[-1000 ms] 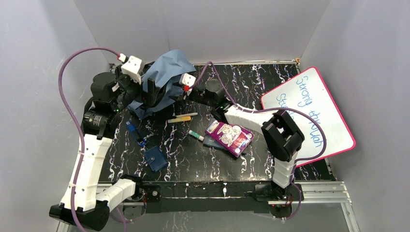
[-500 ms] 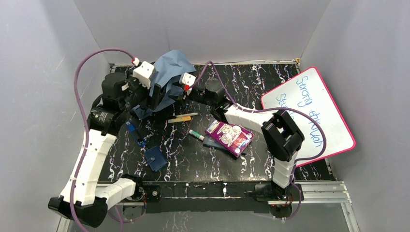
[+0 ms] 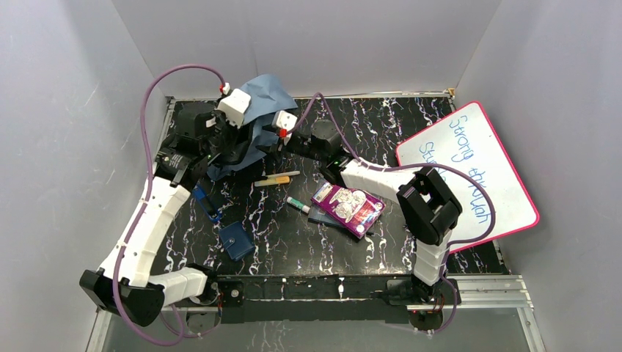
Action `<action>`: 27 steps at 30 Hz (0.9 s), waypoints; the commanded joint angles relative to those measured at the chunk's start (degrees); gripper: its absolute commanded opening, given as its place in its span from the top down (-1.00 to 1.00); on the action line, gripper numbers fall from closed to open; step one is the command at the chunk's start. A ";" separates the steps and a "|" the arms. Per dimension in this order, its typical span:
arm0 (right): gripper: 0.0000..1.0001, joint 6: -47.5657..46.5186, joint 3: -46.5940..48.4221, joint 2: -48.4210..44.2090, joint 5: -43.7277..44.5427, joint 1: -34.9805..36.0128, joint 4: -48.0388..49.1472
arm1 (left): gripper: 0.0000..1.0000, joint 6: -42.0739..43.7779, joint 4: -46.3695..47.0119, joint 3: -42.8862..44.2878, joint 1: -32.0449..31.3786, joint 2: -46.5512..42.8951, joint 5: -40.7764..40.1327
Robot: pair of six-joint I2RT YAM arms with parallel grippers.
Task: Pack the student bag
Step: Adjust the student bag at the center of the board.
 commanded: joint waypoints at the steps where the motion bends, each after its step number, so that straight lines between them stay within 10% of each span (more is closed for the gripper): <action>1: -0.29 2.50 -2.02 -4.87 0.86 0.12 2.08 | 0.89 -1.05 4.31 2.91 -0.09 -1.57 -0.32; 16: -0.27 55.48 -15.22 -24.24 21.92 0.10 -18.15 | 1.00 -11.69 10.95 2.80 -0.09 1.94 5.18; 27: -0.39 79.17 -15.09 -27.89 20.12 0.07 -24.93 | 1.00 -11.91 12.07 2.51 -0.09 2.43 6.60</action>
